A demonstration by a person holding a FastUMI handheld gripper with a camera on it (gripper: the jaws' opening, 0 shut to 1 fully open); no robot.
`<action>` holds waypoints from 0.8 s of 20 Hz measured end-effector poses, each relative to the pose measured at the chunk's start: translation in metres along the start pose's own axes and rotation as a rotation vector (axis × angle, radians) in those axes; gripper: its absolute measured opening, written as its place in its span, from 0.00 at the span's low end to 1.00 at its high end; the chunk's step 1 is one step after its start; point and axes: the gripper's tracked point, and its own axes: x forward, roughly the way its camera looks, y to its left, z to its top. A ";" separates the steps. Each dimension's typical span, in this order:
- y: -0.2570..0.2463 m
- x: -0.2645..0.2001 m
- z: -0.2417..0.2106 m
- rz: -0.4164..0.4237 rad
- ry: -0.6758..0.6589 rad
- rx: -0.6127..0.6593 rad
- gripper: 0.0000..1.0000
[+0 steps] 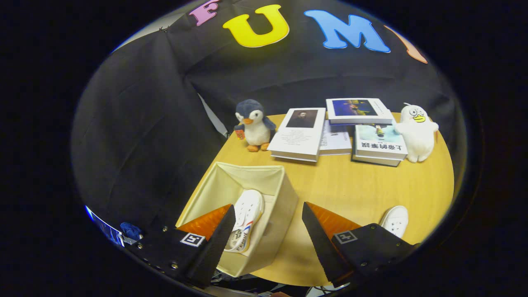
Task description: Open the storage box then place both shoes into the box .Put the left shoe in first, then the right shoe, with the right side of both shoes facing outward in a uniform manner.
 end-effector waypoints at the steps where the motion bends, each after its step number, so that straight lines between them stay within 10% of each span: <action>1: -0.017 -0.006 0.000 -0.019 -0.008 0.023 0.98; 16: -0.245 -0.053 -0.071 -0.276 0.037 0.259 0.98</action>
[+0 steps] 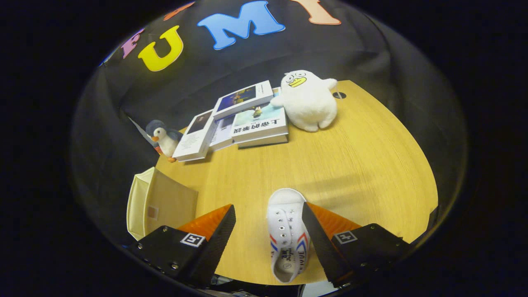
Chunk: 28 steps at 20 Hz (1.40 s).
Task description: Open the storage box then place both shoes into the box .Put the left shoe in first, then the right shoe, with the right side of both shoes facing outward in a uniform manner.
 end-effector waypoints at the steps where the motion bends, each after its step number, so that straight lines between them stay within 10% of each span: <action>1: -0.012 0.004 -0.007 -0.023 0.021 -0.010 0.98; 12: -0.057 0.049 -0.081 -0.091 0.276 -0.106 0.96; 21: -0.046 0.051 -0.085 -0.062 0.282 0.011 0.26; 23: -0.051 0.045 -0.077 -0.088 0.243 0.046 0.26; 24: -0.050 0.050 -0.077 -0.093 0.232 0.087 0.03; 28: -0.035 0.033 -0.078 -0.015 0.255 0.213 0.03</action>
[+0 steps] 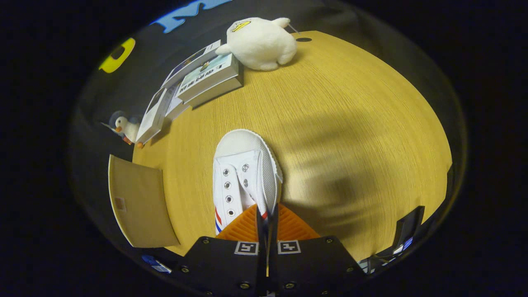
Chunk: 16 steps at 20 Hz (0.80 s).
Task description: Open the storage box then place both shoes into the box .Put the left shoe in first, then the right shoe, with the right side of both shoes facing outward in a uniform manner.
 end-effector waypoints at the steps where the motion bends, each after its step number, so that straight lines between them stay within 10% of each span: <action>1: 0.005 -0.005 0.003 0.004 -0.011 0.001 0.03; 16: 0.128 -0.084 0.016 0.101 -0.134 -0.055 0.03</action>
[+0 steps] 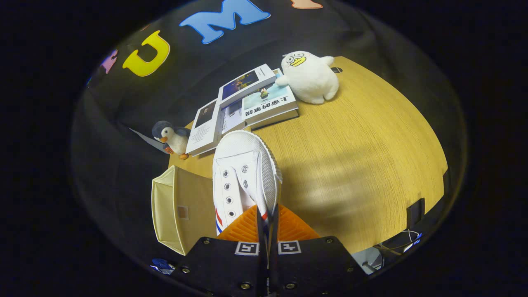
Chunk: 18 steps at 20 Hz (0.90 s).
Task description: Open the storage box then place both shoes into the box .Put the left shoe in first, then the right shoe, with the right side of both shoes facing outward in a uniform manner.
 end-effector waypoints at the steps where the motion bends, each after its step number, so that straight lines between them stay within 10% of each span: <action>1: 0.009 -0.001 -0.001 0.007 0.000 -0.006 0.02; 18: 0.162 0.016 -0.024 0.082 -0.001 -0.114 0.03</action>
